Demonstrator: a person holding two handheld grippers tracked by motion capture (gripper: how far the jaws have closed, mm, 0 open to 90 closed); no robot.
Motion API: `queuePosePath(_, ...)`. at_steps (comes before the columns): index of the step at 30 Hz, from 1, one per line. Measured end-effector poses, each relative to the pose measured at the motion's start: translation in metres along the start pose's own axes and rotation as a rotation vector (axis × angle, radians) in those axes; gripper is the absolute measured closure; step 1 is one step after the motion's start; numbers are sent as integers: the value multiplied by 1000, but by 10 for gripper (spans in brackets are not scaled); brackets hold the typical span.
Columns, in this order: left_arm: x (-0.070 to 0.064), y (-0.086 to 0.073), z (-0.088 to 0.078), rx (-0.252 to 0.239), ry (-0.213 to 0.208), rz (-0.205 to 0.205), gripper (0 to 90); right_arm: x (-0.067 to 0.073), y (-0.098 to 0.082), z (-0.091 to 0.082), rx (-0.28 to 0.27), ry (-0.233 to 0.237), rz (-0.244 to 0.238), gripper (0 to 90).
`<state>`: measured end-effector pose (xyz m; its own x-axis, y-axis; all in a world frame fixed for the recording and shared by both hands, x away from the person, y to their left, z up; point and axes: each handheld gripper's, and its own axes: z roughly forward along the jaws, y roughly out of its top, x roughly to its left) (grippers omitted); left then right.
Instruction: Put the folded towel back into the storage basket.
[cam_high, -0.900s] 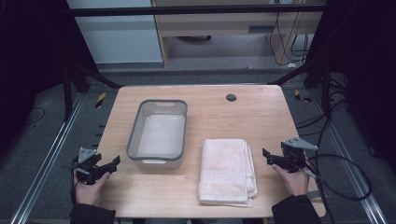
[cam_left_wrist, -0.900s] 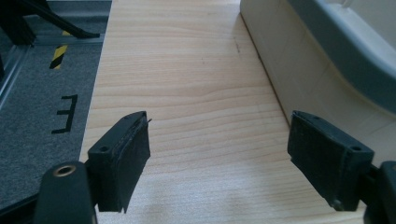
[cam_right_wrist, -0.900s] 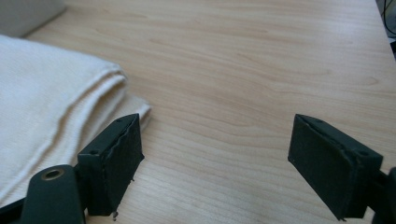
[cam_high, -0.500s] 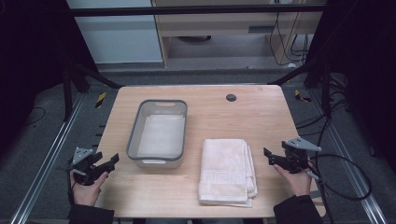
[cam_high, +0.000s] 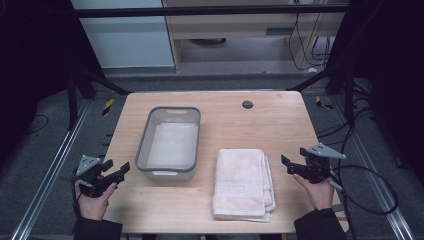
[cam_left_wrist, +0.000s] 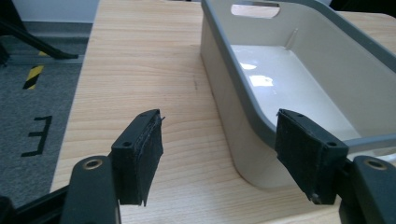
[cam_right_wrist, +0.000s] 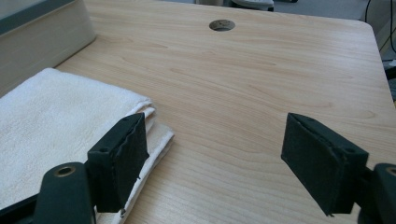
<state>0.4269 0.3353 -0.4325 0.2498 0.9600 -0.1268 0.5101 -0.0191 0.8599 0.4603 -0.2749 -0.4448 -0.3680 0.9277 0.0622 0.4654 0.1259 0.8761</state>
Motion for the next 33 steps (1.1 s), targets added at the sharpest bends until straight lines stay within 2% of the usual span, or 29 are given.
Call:
queuePosePath(3, -3, 2, 0, 0, -7, 8, 310, 0, 2, -1, -6, 9, 7, 230)
queuePosePath(5, -6, 5, -1, -10, -14, 14, 309, 0, 6, -3, -11, 7, -12, 240)
queuePosePath(12, -16, 14, -3, -24, -36, 51, 306, -2, 16, -8, -32, 20, 6, 269)
queuePosePath(27, -29, 28, -1, -33, -60, 61, 281, -4, 29, -11, -56, 41, 15, 266)
queuePosePath(33, -39, 33, 1, -38, -75, 72, 279, -2, 36, -10, -57, 52, 8, 261)
